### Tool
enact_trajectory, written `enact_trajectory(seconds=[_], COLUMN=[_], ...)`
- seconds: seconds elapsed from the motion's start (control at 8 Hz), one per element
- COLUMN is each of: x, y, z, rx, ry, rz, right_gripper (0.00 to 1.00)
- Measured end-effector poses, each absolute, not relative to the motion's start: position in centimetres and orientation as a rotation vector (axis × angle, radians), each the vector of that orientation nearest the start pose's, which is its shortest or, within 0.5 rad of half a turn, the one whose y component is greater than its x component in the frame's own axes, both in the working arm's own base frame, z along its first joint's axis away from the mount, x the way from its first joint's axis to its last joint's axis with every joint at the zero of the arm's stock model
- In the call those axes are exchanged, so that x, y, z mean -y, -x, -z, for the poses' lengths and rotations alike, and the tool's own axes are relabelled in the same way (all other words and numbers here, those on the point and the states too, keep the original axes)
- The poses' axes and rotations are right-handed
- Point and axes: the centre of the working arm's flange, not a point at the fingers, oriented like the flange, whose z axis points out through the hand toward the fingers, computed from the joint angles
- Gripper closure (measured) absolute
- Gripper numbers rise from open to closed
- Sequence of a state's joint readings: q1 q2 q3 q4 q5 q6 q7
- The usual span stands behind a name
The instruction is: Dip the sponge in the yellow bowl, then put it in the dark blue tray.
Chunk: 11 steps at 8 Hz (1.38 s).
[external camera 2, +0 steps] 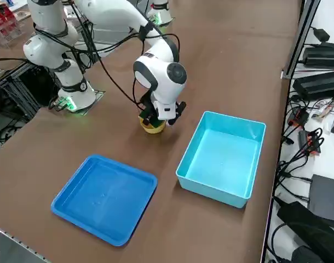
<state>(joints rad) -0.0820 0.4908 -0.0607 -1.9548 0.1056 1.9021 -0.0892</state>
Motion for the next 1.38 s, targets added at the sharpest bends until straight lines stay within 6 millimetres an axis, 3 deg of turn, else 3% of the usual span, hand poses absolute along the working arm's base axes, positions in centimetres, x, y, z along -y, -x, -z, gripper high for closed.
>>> enact_trajectory(seconds=[0.62,1.38], x=[6.9,6.8], y=[-54.3,-54.4], z=[-17.1,-16.3], rx=[-0.165,-0.155], ry=[2.894,2.896], rz=[-0.851,-0.849], right_gripper=[0.31,0.31])
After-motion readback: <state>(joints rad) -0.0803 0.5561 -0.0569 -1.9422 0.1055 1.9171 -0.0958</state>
